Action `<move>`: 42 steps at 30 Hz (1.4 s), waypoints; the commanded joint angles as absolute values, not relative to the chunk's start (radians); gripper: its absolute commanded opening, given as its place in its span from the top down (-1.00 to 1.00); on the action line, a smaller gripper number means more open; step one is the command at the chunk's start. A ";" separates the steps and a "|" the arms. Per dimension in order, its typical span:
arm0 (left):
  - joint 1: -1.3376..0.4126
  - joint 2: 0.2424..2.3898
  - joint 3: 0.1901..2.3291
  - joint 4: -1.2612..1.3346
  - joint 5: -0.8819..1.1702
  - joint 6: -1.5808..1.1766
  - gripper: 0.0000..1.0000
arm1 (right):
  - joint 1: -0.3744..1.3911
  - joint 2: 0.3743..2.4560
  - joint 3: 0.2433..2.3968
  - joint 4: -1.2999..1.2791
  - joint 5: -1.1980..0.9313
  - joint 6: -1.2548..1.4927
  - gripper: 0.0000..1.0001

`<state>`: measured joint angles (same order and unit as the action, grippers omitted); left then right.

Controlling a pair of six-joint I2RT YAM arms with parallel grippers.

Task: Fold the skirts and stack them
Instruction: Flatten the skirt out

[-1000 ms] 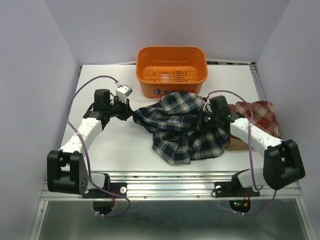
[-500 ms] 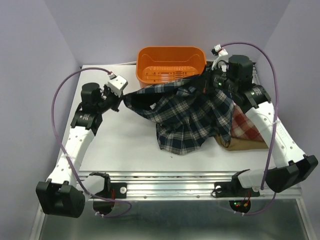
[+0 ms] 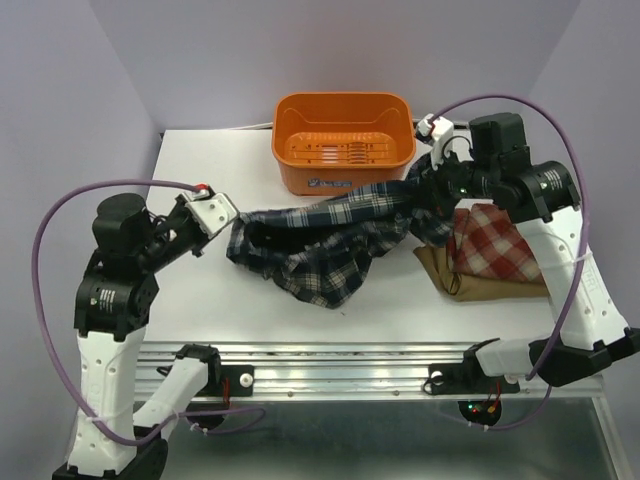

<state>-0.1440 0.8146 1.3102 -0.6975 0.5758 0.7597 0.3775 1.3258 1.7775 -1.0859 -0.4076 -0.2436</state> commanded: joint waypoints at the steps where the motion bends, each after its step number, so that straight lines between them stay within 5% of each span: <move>1: -0.121 0.790 1.385 -0.830 0.525 0.744 1.00 | 0.353 1.311 1.872 -1.270 -0.344 -0.391 0.99; 11: -0.129 1.000 1.155 -0.681 0.529 0.640 1.00 | 0.353 1.630 1.786 -1.235 -0.382 -0.537 0.99; 15: -0.258 1.092 1.137 -0.658 0.574 0.666 0.26 | 0.353 1.781 1.819 -1.221 -0.362 -0.473 0.99; 20: -0.500 1.118 1.043 -0.559 0.497 0.715 -0.29 | 0.296 1.827 1.821 -1.151 -0.362 -0.359 0.99; 26: -0.831 1.255 1.086 -0.543 0.422 0.800 -0.43 | 0.241 1.905 1.839 -1.186 -0.370 -0.307 0.99; 27: -0.857 1.309 1.103 -0.551 0.428 0.816 -0.61 | 0.227 1.907 1.826 -1.183 -0.364 -0.311 0.99; 29: -0.934 1.365 1.144 -0.563 0.430 0.860 -0.62 | 0.213 1.899 1.781 -1.183 -0.368 -0.319 0.99; 31: -0.975 1.446 1.190 -0.569 0.439 0.888 -0.84 | 0.201 1.888 1.752 -1.183 -0.379 -0.319 0.99; 42: -1.123 1.686 1.338 -0.588 0.480 0.956 -0.87 | 0.181 1.858 1.646 -1.166 -0.396 -0.321 0.99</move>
<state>-1.0729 1.6836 1.2907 -0.5777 0.4454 0.9237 0.1833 1.8992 1.6516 -1.1889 -0.3771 -0.3214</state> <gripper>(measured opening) 0.931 0.079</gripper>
